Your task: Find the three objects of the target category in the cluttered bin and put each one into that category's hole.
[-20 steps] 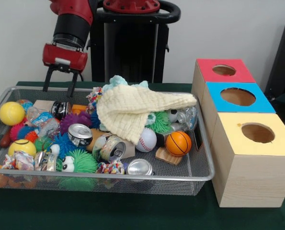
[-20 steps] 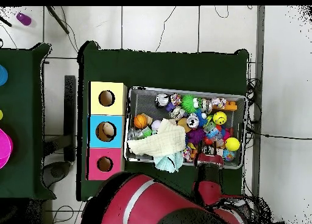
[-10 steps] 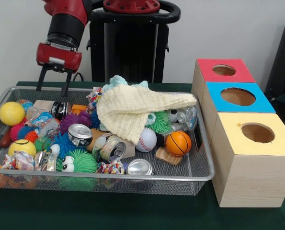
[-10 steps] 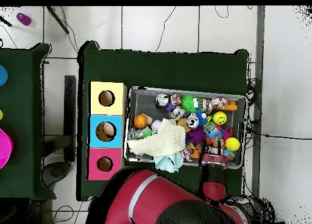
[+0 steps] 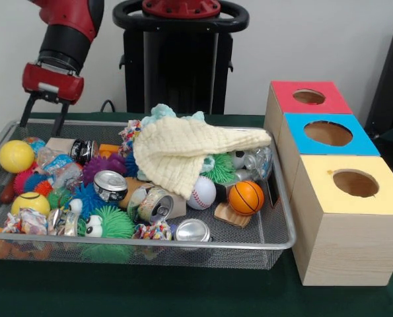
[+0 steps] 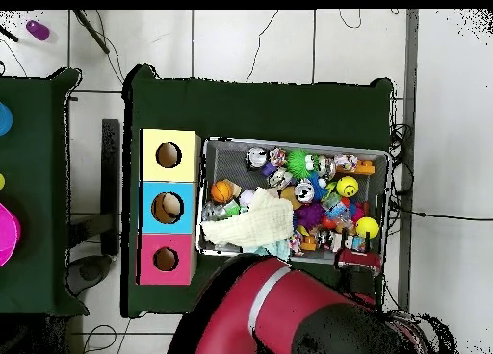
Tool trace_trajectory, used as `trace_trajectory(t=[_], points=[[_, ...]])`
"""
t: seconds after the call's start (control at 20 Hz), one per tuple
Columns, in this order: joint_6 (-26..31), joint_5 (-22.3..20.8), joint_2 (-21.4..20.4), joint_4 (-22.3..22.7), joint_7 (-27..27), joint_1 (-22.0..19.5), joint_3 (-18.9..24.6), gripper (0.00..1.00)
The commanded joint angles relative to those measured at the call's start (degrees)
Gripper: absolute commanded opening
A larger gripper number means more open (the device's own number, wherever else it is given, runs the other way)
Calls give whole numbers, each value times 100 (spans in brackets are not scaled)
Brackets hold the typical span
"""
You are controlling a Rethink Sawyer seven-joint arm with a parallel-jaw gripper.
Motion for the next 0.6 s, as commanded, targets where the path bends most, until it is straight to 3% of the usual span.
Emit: trace_trajectory(t=[0.05,0.6], points=[[77,-188,403,-957,-313,-327,394,100],[-415,288,758,-1580,-76,-680,1069,100]])
